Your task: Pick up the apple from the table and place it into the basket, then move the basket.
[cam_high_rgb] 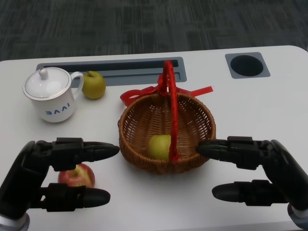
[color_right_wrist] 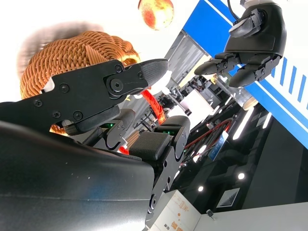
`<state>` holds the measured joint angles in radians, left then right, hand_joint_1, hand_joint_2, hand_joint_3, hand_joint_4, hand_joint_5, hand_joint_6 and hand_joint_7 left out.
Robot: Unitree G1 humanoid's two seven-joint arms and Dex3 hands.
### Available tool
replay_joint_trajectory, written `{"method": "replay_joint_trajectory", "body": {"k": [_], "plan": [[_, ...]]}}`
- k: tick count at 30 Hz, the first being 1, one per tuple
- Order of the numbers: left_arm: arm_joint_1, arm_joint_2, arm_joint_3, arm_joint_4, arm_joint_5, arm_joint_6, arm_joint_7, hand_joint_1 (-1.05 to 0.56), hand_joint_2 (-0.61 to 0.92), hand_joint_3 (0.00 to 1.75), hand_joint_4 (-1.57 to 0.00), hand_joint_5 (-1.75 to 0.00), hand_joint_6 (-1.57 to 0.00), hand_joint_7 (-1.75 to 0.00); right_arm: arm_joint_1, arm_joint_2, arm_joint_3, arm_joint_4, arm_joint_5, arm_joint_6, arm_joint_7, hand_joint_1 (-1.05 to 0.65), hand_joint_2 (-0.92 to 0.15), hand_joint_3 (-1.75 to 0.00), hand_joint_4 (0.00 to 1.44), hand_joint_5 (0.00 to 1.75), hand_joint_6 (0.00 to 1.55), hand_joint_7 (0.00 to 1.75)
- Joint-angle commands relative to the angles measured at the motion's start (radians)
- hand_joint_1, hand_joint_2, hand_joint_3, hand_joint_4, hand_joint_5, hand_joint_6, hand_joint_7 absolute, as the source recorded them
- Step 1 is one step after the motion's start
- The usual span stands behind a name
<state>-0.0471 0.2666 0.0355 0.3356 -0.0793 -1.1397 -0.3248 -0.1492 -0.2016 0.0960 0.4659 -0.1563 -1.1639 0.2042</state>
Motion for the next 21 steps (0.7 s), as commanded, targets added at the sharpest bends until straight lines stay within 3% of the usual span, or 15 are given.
{"method": "replay_joint_trajectory", "body": {"k": [1,7,12,14,21], "plan": [[0.008,0.014,0.006,-0.001,-0.004,-0.002,0.007,-0.53,0.71,0.00,-1.01,0.00,-0.94,0.00,-0.001,-0.012,-0.003,-0.007,0.012,0.010,-0.009,-0.52,-0.90,0.00,0.76,0.00,0.69,0.00],[0.007,0.026,0.053,0.011,0.105,0.004,0.034,-0.59,0.70,0.00,-0.91,0.00,-0.84,0.00,-0.001,-0.009,-0.003,-0.008,0.010,0.011,-0.013,-0.52,-0.90,0.00,0.76,0.00,0.69,0.00],[0.001,0.073,0.149,0.024,0.452,0.071,0.168,-0.82,0.70,0.00,-0.43,0.00,-0.47,0.00,-0.001,-0.011,0.000,-0.006,0.013,0.004,-0.013,-0.52,-0.90,0.00,0.76,0.00,0.69,0.00],[-0.011,0.097,0.153,0.045,0.546,0.099,0.228,-0.85,0.70,0.00,-0.34,0.00,-0.38,0.00,-0.002,-0.012,-0.001,-0.005,0.011,0.003,-0.015,-0.52,-0.90,0.00,0.76,0.00,0.69,0.00],[-0.097,0.181,0.084,0.242,0.706,0.157,0.439,-0.87,0.68,0.00,-0.36,-0.03,-0.37,-0.01,0.005,-0.013,0.000,-0.014,0.015,0.004,-0.015,-0.52,-0.90,0.00,0.76,0.00,0.69,0.00]]}}
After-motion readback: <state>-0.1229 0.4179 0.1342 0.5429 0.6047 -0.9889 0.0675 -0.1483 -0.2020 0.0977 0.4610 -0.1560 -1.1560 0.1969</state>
